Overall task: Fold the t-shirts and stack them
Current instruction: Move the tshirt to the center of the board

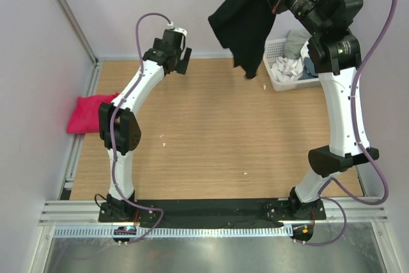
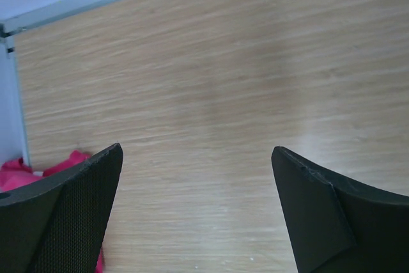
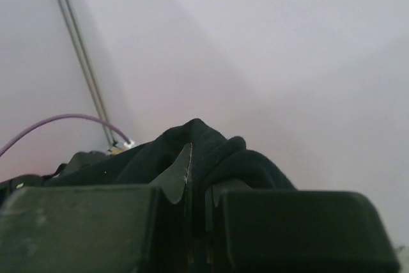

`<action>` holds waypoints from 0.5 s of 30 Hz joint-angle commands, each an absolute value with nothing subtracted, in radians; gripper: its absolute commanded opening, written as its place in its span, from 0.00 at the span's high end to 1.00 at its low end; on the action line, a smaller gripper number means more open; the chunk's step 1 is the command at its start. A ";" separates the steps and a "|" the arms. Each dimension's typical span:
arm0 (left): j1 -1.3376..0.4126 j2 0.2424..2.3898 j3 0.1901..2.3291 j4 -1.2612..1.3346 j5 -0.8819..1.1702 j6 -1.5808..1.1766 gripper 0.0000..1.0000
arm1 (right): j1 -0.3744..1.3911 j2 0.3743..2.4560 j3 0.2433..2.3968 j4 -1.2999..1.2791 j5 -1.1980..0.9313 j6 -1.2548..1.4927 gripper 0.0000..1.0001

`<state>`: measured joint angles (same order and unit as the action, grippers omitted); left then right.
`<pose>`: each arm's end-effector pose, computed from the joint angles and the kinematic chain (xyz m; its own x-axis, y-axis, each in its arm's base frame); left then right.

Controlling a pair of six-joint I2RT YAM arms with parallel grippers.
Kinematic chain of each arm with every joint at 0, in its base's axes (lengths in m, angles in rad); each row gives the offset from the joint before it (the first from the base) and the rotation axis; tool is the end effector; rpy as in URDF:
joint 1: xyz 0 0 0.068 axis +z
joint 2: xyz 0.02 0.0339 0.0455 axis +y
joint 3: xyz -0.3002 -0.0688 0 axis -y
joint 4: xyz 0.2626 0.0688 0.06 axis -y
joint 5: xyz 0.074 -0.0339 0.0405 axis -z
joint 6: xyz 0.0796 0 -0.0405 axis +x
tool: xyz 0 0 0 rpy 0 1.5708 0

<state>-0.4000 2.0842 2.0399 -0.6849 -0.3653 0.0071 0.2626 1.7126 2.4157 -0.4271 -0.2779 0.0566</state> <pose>0.5113 -0.1853 0.3245 -0.6128 0.2663 -0.7440 0.1227 0.9622 0.2433 0.3505 0.1168 0.6673 0.2342 0.1193 -0.9648 -0.5186 0.8548 -0.0202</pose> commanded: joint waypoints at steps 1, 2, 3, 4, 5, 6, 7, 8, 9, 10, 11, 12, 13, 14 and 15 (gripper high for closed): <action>-0.319 2.063 2.109 -0.640 -0.434 -0.031 0.00 | 0.273 1.661 2.332 -0.434 -0.344 0.138 0.99; -0.290 2.057 2.111 -0.640 -0.433 -0.037 0.01 | 0.275 1.651 2.303 -0.451 -0.330 0.129 0.99; -0.279 2.056 2.111 -0.638 -0.425 -0.031 0.01 | 0.275 1.620 2.228 -0.460 -0.313 0.080 0.99; -0.275 2.052 2.108 -0.637 -0.422 -0.023 0.00 | 0.273 1.599 2.176 -0.469 -0.278 0.054 0.98; -0.270 2.049 2.106 -0.637 -0.422 -0.017 0.01 | 0.273 1.577 2.108 -0.472 -0.193 0.028 0.68; -0.270 2.048 2.103 -0.637 -0.411 -0.011 0.01 | 0.265 1.548 1.936 -0.465 -0.140 0.005 0.53; -0.270 2.048 2.095 -0.641 -0.391 -0.012 0.00 | 0.253 1.507 1.846 -0.456 -0.109 -0.024 0.32; -0.270 2.045 2.092 -0.650 -0.362 -0.015 0.00 | 0.239 1.493 1.765 -0.456 -0.095 -0.032 0.25; -0.270 2.046 2.092 -0.681 -0.278 -0.017 0.00 | 0.226 1.488 1.652 -0.466 -0.113 -0.040 0.20; -0.270 2.048 2.088 -0.699 -0.241 -0.023 0.00 | 0.203 1.486 1.611 -0.478 -0.132 -0.078 0.08; -0.270 2.045 2.082 -0.719 -0.204 -0.029 0.00 | 0.202 1.488 1.579 -0.494 -0.140 -0.095 0.07; -0.271 2.034 2.074 -0.763 -0.152 -0.032 0.01 | 0.202 1.486 1.539 -0.500 -0.162 -0.113 0.06; -0.272 2.026 2.050 -0.787 -0.067 -0.040 0.00 | 0.204 1.486 1.525 -0.509 -0.193 -0.156 0.06; -0.272 2.019 2.031 -0.811 -0.016 -0.070 0.00 | 0.210 1.488 1.516 -0.524 -0.225 -0.181 0.06; -0.273 2.000 2.008 -0.854 0.042 -0.086 0.01 | 0.216 1.497 1.517 -0.541 -0.289 -0.204 0.06</action>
<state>-0.2615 2.0758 2.0510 -0.7349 -0.1810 -0.0303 0.2001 1.5333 1.5043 -0.5312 -0.1883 -0.0917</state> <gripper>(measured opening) 0.994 0.937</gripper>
